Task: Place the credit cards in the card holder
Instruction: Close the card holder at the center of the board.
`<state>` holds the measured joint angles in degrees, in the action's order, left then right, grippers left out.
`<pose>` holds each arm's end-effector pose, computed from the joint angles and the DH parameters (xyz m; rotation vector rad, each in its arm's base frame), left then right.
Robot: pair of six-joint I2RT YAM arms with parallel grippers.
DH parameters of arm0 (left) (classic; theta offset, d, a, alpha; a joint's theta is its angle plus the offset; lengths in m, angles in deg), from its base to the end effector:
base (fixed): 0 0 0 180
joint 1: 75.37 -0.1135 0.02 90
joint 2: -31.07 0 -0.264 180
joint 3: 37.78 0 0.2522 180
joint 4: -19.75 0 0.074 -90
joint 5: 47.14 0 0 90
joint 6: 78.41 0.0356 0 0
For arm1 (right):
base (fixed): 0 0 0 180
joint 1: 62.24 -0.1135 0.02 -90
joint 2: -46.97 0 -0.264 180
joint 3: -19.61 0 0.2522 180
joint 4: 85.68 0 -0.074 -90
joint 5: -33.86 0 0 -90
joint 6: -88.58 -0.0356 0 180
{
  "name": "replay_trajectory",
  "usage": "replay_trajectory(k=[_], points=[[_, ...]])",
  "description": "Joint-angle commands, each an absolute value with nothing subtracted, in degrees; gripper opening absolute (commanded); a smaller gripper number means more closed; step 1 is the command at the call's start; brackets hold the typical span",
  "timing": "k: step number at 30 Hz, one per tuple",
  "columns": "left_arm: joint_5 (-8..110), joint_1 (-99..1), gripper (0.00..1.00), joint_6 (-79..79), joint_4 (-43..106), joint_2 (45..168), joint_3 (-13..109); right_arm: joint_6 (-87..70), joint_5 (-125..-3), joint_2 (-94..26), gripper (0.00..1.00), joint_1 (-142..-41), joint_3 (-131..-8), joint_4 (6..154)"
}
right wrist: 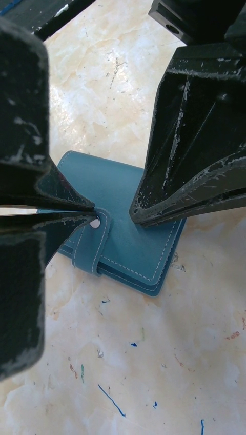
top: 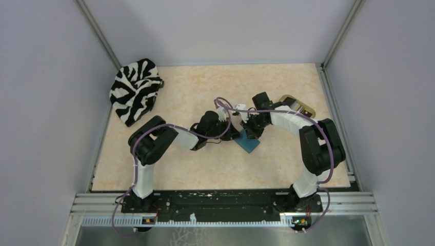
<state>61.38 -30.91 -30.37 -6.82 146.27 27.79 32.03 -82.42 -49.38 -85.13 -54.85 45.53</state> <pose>0.2739 -0.2847 0.1180 0.2825 2.1746 -1.2460 0.2871 0.1383 0.1819 -1.3732 2.3363 0.5870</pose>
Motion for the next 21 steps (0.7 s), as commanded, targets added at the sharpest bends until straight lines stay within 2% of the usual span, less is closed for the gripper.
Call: replay_trajectory(k=[1,21], points=[[62.69,-30.90,0.00,-30.47,-7.16,147.43,26.96,32.51,-80.44,-47.91,0.00,-87.12,-54.80,45.43],[63.33,-30.90,0.00,-31.08,-7.96,147.53,26.78,27.78,-77.03,-53.17,0.00,-87.56,-58.13,45.16]])
